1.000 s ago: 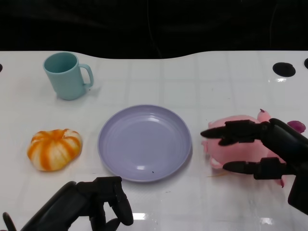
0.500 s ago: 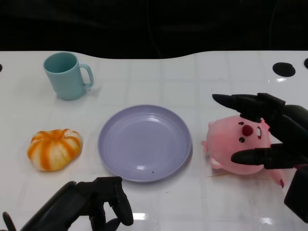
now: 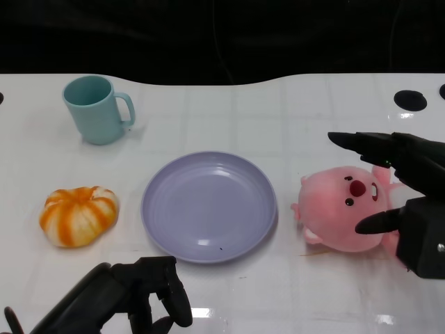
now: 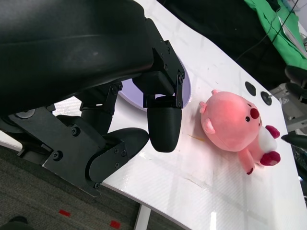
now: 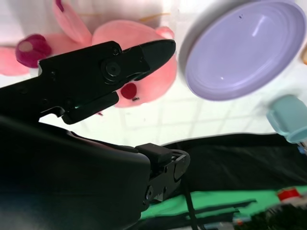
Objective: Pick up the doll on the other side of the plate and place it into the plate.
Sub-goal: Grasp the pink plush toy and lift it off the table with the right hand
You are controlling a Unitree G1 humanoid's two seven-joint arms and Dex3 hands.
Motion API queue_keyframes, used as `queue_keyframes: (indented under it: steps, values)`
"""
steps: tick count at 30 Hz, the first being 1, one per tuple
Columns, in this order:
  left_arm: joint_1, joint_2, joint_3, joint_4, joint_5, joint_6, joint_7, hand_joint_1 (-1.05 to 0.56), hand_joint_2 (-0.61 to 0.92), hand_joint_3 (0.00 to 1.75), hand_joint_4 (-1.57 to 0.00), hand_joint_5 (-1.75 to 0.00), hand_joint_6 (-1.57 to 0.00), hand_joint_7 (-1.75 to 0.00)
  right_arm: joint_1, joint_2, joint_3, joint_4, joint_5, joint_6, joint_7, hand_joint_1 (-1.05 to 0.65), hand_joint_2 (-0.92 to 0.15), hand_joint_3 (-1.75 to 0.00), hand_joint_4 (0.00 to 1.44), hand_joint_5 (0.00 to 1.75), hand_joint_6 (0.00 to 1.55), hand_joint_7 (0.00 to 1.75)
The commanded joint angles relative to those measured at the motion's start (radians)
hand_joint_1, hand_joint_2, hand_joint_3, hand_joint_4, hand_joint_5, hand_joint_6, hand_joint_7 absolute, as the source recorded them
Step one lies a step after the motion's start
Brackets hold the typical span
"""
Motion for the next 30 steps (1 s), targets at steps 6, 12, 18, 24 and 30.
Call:
queue_keyframes:
  steps: [6,12,18,24,30]
  values:
    - [0.003,0.009,0.000,-0.018,-0.002,0.012,-0.011,-0.16,0.56,1.15,-0.69,-1.75,-0.64,-1.45,-0.106,-0.032,0.079,0.075,-0.070,0.084,0.058,-0.66,-0.80,-0.01,0.00,0.05,0.08,0.00]
    - [0.008,0.006,-0.007,-0.039,0.002,0.035,-0.010,-0.16,0.57,1.14,-0.68,-1.75,-0.64,-1.45,-0.175,-0.011,0.134,0.244,-0.074,0.055,0.049,-0.74,-0.84,-0.01,0.00,0.05,0.07,0.00]
    - [0.015,0.005,-0.014,-0.067,0.002,0.057,-0.010,-0.16,0.57,1.14,-0.69,-1.75,-0.63,-1.45,-0.246,0.020,0.190,0.414,-0.095,0.034,0.025,-0.76,-0.86,-0.01,0.01,0.06,0.06,0.00]
    - [0.018,0.006,-0.018,-0.091,0.003,0.081,-0.011,-0.16,0.56,1.14,-0.69,-1.75,-0.63,-1.45,-0.309,0.060,0.240,0.568,-0.110,0.015,0.011,-0.77,-0.89,-0.01,0.01,0.07,0.06,0.00]
    - [0.016,0.002,-0.029,-0.098,0.007,0.090,-0.006,-0.17,0.56,1.15,-0.70,-1.75,-0.64,-1.45,-0.384,0.104,0.305,0.778,-0.153,-0.050,-0.054,-0.78,-0.92,-0.02,0.08,0.10,0.13,0.03]
